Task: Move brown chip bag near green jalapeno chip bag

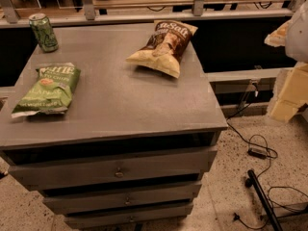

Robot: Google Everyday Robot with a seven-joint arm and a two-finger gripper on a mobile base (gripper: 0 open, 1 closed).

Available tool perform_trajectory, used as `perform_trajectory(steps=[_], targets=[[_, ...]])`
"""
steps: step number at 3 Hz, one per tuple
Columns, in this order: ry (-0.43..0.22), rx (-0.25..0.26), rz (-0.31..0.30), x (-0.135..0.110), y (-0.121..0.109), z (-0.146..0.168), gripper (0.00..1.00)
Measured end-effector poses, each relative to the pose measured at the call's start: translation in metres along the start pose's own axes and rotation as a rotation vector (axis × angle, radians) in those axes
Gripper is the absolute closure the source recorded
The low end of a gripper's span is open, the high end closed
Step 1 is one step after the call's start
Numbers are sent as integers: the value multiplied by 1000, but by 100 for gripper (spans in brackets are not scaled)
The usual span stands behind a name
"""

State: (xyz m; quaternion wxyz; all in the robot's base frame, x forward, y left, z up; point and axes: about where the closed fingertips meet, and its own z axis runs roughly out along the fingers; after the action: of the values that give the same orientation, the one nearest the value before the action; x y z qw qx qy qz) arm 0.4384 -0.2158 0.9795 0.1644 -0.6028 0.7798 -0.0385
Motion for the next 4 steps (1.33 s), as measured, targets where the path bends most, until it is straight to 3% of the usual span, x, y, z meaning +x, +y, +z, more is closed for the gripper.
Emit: perform_trajectory(steps=[1,2,3,4], targets=[[0,0,0,0,0,0,0],[-61,31,-32,-19,-10,5,0],[-194,115,-77,-62,-36,11,0],[-316,159,-60,-107,-70,28,0]])
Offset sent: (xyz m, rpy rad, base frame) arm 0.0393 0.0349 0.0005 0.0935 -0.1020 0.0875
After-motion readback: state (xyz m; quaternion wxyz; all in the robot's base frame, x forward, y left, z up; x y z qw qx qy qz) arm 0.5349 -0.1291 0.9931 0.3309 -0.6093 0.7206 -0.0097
